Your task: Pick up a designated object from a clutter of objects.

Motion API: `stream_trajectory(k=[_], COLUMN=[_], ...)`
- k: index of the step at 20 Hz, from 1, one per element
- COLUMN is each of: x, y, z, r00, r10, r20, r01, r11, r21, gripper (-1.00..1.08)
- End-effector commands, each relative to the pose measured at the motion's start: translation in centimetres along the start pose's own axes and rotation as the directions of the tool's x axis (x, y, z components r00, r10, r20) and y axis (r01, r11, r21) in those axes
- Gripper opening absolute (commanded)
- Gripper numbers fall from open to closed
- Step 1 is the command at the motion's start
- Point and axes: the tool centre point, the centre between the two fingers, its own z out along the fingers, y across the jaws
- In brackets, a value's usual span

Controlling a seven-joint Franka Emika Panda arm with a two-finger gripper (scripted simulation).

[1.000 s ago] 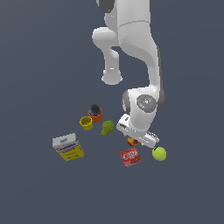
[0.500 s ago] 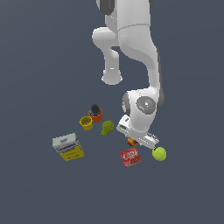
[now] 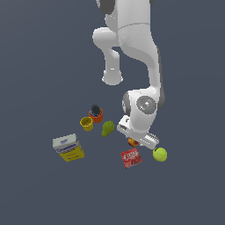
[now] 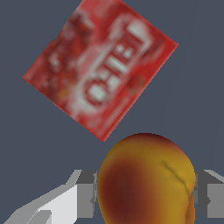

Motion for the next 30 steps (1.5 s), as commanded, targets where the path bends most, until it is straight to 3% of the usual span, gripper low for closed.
stream_trajectory(k=[1,11,30], x=[0.2,2.1,8.2], y=[0.1,1.9,7.2], z=[-0.7,-7.4,-28.2], r00=[1.0,1.0,1.0], r10=[0.0,0.0,0.0], r20=[-0.002,-0.002,-0.001], r01=[0.0,0.0,0.0], r11=[1.0,1.0,1.0], r21=[0.001,0.001,0.002], gripper=[-1.0,-1.0,-1.0])
